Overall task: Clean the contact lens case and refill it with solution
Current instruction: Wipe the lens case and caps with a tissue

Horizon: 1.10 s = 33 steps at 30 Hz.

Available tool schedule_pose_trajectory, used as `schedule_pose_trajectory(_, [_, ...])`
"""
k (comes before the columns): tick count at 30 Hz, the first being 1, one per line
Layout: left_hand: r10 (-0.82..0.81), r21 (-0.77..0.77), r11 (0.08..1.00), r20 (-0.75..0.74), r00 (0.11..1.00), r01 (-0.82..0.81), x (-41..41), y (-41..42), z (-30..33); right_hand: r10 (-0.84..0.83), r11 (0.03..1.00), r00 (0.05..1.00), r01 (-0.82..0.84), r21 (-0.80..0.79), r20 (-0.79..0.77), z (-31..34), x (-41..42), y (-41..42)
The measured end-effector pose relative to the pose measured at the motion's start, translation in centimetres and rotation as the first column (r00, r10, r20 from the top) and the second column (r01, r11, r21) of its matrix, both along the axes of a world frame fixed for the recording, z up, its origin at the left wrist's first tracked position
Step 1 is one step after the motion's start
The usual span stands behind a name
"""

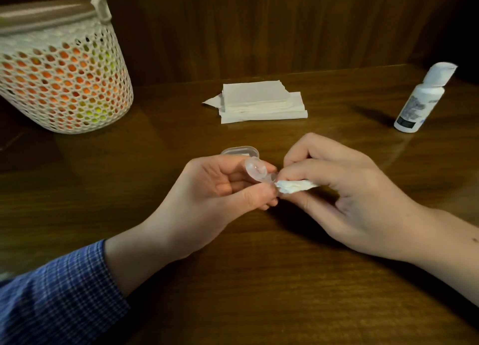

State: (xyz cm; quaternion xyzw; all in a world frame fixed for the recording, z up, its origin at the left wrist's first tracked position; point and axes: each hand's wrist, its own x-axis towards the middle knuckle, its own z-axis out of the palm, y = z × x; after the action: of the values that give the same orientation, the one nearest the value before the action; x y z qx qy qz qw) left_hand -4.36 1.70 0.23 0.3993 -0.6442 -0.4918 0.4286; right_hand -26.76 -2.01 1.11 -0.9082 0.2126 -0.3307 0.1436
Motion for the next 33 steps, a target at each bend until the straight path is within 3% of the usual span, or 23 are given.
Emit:
schedule_pose_trajectory(5, [0.057,-0.093,0.994,0.08,0.995,-0.049,-0.2,-0.1,0.1,-0.076,0.981,0.997,0.077,0.178,-0.017,0.3,0.4,0.4])
schedule_pose_trajectory(8, [0.132,-0.192,0.975,0.103,0.986,-0.11,-0.3,0.1,0.2,-0.127,0.895,0.992,0.123,0.428,-0.02,0.7,0.7,0.7])
schedule_pose_trajectory(11, [0.214,-0.343,0.928,0.173,0.961,-0.145,-0.6,0.4,0.3,-0.133,0.7,0.991,0.106,0.706,-0.017,1.0,0.9,0.5])
schedule_pose_trajectory(14, [0.275,-0.481,0.867,0.248,0.929,-0.129,-0.7,0.3,0.4,-0.145,0.386,0.978,-0.081,0.919,0.147,1.1,1.2,0.1])
schedule_pose_trajectory(17, [0.354,-0.584,0.803,0.305,0.884,-0.12,-0.7,0.3,0.5,-0.212,0.067,0.943,-0.247,0.967,0.255,1.1,1.6,-0.2])
schedule_pose_trajectory(19, [0.371,-0.58,0.804,0.314,0.874,-0.133,-0.7,0.3,0.6,-0.254,-0.047,0.923,-0.309,0.95,0.288,1.0,1.7,-0.4])
schedule_pose_trajectory(20, [0.362,-0.548,0.823,0.307,0.88,-0.147,-0.7,0.3,0.6,-0.258,-0.055,0.921,-0.316,0.947,0.292,0.9,1.7,-0.5])
schedule_pose_trajectory(23, [0.313,-0.408,0.896,0.295,0.903,-0.177,-0.4,0.2,0.7,-0.195,0.076,0.935,-0.286,0.955,0.296,0.8,1.6,-0.4])
schedule_pose_trajectory(26, [0.25,-0.245,0.952,0.271,0.93,-0.185,0.0,0.1,0.7,-0.105,0.383,0.97,-0.165,0.909,0.22,1.0,1.2,-0.1])
schedule_pose_trajectory(28, [0.185,-0.044,0.983,0.145,0.972,-0.181,0.3,0.0,0.5,-0.048,0.634,0.991,-0.064,0.771,0.122,1.0,0.7,-0.1])
schedule_pose_trajectory(30, [0.104,0.184,0.978,-0.006,0.995,-0.101,0.7,-0.1,0.4,0.015,0.825,0.999,-0.038,0.564,0.046,1.1,0.4,-0.2])
schedule_pose_trajectory(33, [-0.086,0.446,0.875,-0.235,0.968,0.186,1.1,0.0,0.5,0.124,0.968,0.988,-0.102,0.228,-0.086,1.4,0.1,-0.3])
